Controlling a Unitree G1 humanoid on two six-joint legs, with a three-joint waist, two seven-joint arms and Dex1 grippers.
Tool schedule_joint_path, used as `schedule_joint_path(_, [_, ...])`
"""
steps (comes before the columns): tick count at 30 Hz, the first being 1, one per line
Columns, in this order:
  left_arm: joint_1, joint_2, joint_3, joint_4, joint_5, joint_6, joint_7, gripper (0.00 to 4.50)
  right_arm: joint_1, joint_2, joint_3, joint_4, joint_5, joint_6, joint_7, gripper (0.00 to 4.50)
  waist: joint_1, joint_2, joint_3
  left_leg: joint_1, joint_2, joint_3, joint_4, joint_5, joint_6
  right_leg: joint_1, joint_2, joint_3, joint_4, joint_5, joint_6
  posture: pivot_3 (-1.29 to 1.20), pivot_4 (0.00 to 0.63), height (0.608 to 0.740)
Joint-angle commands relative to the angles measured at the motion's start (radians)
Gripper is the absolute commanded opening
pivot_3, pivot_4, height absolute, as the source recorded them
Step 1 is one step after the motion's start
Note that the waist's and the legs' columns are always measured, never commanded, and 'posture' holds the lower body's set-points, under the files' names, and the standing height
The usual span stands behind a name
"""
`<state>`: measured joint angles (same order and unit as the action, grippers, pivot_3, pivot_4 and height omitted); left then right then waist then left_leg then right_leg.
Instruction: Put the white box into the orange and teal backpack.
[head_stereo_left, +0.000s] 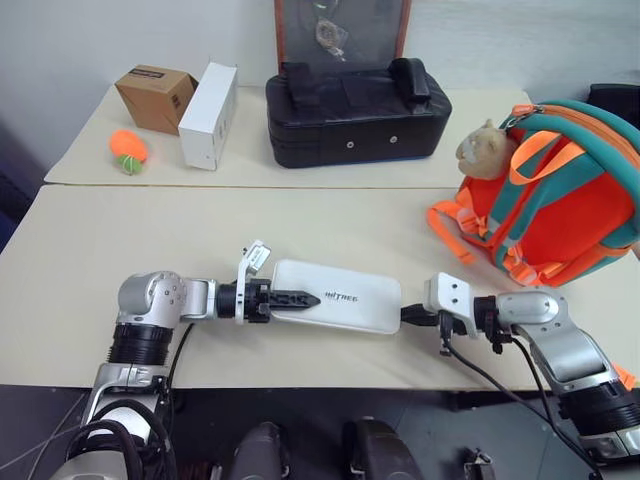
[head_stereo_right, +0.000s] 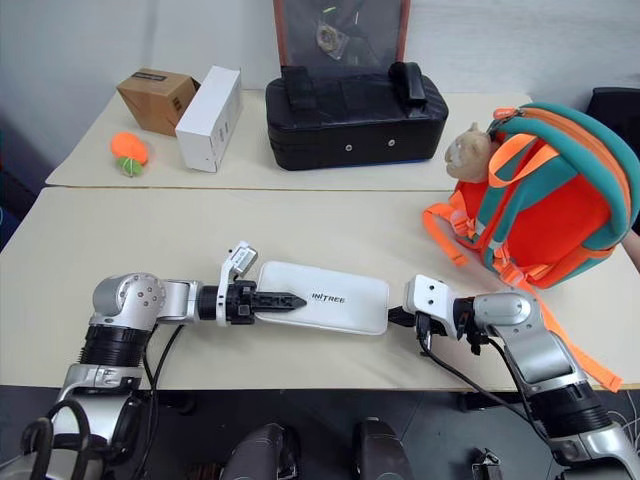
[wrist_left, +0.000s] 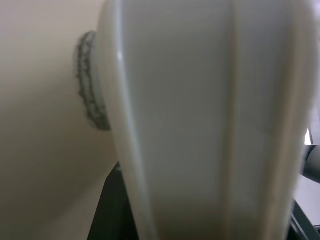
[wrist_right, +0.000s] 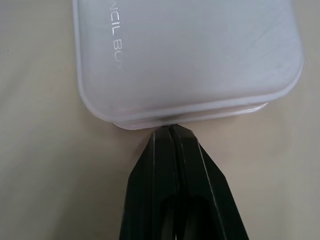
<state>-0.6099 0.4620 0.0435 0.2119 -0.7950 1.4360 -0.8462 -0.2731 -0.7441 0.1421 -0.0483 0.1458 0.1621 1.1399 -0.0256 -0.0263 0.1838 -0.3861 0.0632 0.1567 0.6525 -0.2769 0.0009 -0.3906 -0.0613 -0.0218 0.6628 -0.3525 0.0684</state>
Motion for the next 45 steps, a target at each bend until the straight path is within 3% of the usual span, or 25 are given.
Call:
schedule_joint_path(1, [0.029,-0.004,0.068,-0.069,-0.051,-0.009,-0.006,1.35,0.043,-0.005,-0.040,-0.060,0.038,0.065,-0.031,0.00,-0.001,0.000,0.000,0.000,0.000,0.000,0.000,0.000,0.000,0.000,0.000,0.000,0.000,0.000,0.000,0.00,0.150,0.740])
schedule_joint_path(4, [0.057,-0.016,0.159,-0.141,-0.107,0.004,0.014,1.35,0.078,-0.010,-0.125,-0.109,0.095,0.138,-0.082,0.00,-0.001,0.000,0.000,-0.002,0.000,0.000,-0.001,0.000,0.000,-0.002,0.000,0.000,0.000,0.000,0.000,0.00,0.150,0.740])
schedule_joint_path(7, [0.082,-0.038,0.271,-0.250,-0.166,0.016,0.083,1.35,0.136,-0.025,-0.301,-0.201,0.260,0.328,-0.123,0.59,-0.001,0.000,0.001,-0.002,0.000,0.000,0.000,0.000,0.000,-0.002,0.000,0.000,0.000,0.000,0.000,0.00,0.150,0.740])
schedule_joint_path(12, [0.119,-0.062,0.427,-0.417,-0.246,-0.005,0.209,1.35,0.215,-0.030,-0.635,-0.298,0.488,0.577,-0.240,2.34,0.000,0.000,0.001,-0.002,0.000,-0.001,-0.002,0.000,0.000,-0.002,0.000,0.000,-0.001,0.000,0.000,0.00,0.150,0.740])
schedule_joint_path(15, [0.131,-0.092,0.487,-0.466,-0.279,-0.036,0.300,1.35,0.227,-0.024,-0.737,-0.298,0.533,0.636,-0.318,3.37,-0.001,0.000,0.001,-0.002,0.000,-0.001,-0.003,0.000,0.000,-0.001,0.000,0.000,-0.002,0.000,0.000,0.00,0.150,0.740])
schedule_joint_path(18, [0.139,-0.113,0.545,-0.516,-0.338,-0.069,0.385,1.35,0.144,0.010,-0.791,-0.227,0.556,0.661,-0.441,4.40,-0.006,-0.001,0.001,-0.002,0.000,0.000,-0.003,0.000,0.000,-0.001,0.000,0.002,-0.002,0.000,0.000,0.00,0.150,0.740])
schedule_joint_path(19, [0.141,-0.121,0.557,-0.523,-0.366,-0.073,0.413,1.35,0.108,0.023,-0.779,-0.200,0.551,0.654,-0.470,4.48,-0.008,-0.001,0.001,-0.001,0.000,0.000,-0.003,0.000,0.000,-0.001,0.001,0.002,-0.001,0.000,0.000,0.00,0.150,0.740])
schedule_joint_path(24, [0.159,-0.113,0.545,-0.554,-0.447,-0.112,0.480,1.35,-0.084,0.083,-0.631,-0.016,0.442,0.580,-0.584,4.48,-0.008,-0.001,0.001,-0.001,0.001,0.001,-0.003,0.001,-0.002,-0.002,0.002,0.003,-0.002,0.000,0.000,0.00,0.150,0.740])
schedule_joint_path(31, [0.179,-0.065,0.503,-0.551,-0.486,-0.183,0.502,1.35,-0.390,0.224,-0.571,0.252,0.398,0.443,-0.676,4.48,-0.009,0.001,0.002,-0.002,0.001,0.004,-0.004,0.002,-0.002,-0.005,0.003,0.004,-0.001,0.000,0.000,0.00,0.150,0.740])
schedule_joint_path(39, [0.209,-0.002,0.490,-0.531,-0.517,-0.250,0.515,1.35,-0.391,0.228,-0.555,0.234,0.439,0.402,-0.608,1.78,-0.005,0.001,0.002,-0.004,0.001,0.004,-0.004,0.001,-0.001,-0.005,0.002,0.004,-0.003,0.000,0.000,0.00,0.150,0.740])
schedule_joint_path(43, [0.214,0.016,0.484,-0.522,-0.510,-0.289,0.514,1.35,-0.350,0.203,-0.529,0.147,0.500,0.458,-0.507,0.36,-0.005,0.001,0.002,-0.003,0.001,0.003,-0.004,0.001,-0.002,-0.005,0.003,0.004,-0.002,0.000,0.000,0.00,0.150,0.740])
schedule_joint_path(45, [0.213,0.028,0.481,-0.512,-0.501,-0.304,0.511,1.35,-0.333,0.185,-0.521,0.104,0.536,0.490,-0.453,0.03,-0.005,0.001,0.002,-0.003,0.001,0.003,-0.004,0.002,-0.002,-0.005,0.003,0.004,-0.002,0.000,0.000,0.00,0.150,0.740])
